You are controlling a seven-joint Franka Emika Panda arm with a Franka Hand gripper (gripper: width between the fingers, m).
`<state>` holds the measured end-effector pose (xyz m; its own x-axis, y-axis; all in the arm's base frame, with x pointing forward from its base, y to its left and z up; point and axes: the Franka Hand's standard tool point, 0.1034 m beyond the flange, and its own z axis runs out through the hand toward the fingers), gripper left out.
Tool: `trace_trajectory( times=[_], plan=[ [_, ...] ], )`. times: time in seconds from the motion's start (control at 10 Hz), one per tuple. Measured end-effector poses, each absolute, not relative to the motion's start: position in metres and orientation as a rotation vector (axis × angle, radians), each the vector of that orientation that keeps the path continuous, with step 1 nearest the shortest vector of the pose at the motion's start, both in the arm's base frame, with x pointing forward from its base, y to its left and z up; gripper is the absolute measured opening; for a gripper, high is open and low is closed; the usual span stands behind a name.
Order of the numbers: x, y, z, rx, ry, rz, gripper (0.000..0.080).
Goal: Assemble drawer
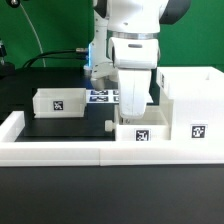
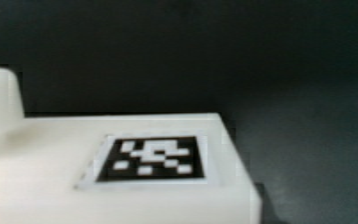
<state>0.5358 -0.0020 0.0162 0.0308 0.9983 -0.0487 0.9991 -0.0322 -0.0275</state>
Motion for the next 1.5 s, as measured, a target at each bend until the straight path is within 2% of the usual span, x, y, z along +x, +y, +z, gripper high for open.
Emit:
trace_trajectory(
  times=[0.3,1.5],
  plan=[
    [0.5428,0.0026,0.0179,2.260,2.151,-0.076,0.0042],
    [0.5350,0.0040,0.0118,2.221,2.171,-0.040,0.0042]
  ],
)
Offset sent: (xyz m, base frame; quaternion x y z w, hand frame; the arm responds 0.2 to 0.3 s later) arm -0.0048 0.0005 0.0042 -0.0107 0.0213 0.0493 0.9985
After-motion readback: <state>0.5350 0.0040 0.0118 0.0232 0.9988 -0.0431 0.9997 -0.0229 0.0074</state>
